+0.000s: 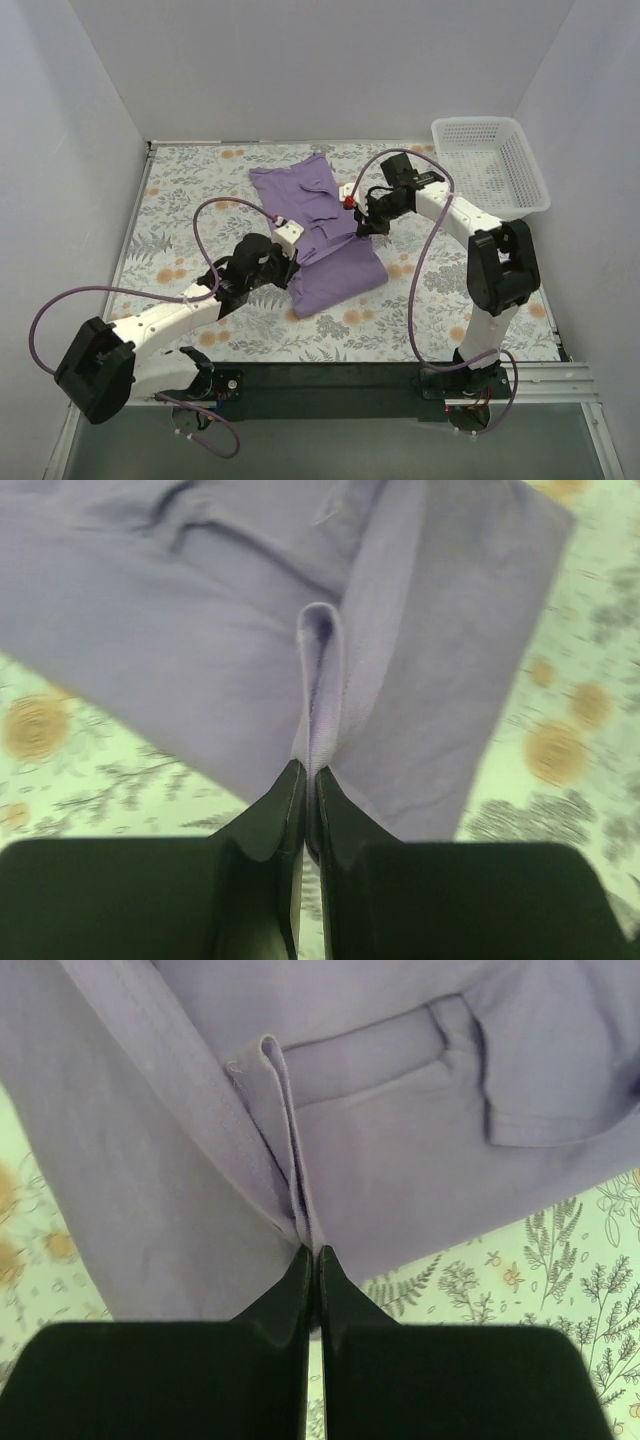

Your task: Fold and stack the t-shirts

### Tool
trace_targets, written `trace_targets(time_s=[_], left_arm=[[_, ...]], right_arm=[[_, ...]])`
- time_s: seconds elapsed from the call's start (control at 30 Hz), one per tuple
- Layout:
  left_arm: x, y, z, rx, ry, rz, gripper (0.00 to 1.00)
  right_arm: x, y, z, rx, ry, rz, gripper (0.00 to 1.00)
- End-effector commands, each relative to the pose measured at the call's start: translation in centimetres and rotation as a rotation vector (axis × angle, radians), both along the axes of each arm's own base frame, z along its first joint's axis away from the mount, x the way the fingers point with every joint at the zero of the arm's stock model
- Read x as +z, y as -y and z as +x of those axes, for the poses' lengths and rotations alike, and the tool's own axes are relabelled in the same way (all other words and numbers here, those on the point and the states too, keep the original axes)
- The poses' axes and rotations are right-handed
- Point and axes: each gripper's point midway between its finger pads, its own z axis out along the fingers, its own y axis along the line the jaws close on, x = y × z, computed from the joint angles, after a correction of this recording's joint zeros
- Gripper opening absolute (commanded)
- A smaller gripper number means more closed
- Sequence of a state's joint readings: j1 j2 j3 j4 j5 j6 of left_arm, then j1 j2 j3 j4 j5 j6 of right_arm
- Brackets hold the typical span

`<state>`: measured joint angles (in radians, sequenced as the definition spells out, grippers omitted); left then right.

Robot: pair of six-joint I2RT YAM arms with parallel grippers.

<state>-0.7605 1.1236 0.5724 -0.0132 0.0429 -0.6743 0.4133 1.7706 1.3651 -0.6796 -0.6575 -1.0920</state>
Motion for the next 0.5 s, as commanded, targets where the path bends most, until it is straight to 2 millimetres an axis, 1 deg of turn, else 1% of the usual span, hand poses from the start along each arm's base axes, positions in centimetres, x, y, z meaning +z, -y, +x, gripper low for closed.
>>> trace_targets(time_s=[0.0, 0.03, 0.07, 0.13, 0.17, 0.33, 0.4, 0.43, 0.47], left_arm=[[1.2, -1.4, 3.9, 0.035, 0.057, -0.044, 0.00], [0.8, -1.6, 4.8, 0.047, 0.045, -0.038, 0.00], [0.8, -2.2, 5.9, 0.071, 0.046, -0.038, 0.00], [0.0, -2.1, 6.9, 0.071, 0.018, -0.031, 0.00], [-0.1, -2.4, 7.4, 0.077, 0.014, -0.027, 0.00], [-1.0, -2.7, 8.9, 0.089, 0.002, -0.024, 0.00], [-0.9, -2.8, 9.5, 0.095, 0.006, -0.020, 0.00], [-1.4, -2.8, 9.7, 0.095, -0.004, -0.011, 0.00], [-1.4, -2.9, 10.0, 0.100, -0.001, -0.010, 0.00]], right_arm=[[1.3, -1.4, 4.0, -0.137, -0.007, 0.011, 0.01], [0.2, -1.5, 4.5, -0.146, -0.025, -0.004, 0.01], [0.1, -1.6, 5.0, -0.157, -0.023, -0.010, 0.01], [-0.2, -1.9, 5.9, -0.170, -0.025, -0.010, 0.01], [-0.4, -1.9, 6.2, -0.181, -0.024, -0.017, 0.01], [-1.1, -2.3, 8.0, -0.230, -0.023, -0.031, 0.01], [-1.4, -2.4, 8.5, -0.249, -0.028, -0.038, 0.01], [-1.8, -2.5, 8.6, -0.254, -0.036, -0.041, 0.01], [-1.5, -2.5, 9.2, -0.265, -0.022, -0.041, 0.01]])
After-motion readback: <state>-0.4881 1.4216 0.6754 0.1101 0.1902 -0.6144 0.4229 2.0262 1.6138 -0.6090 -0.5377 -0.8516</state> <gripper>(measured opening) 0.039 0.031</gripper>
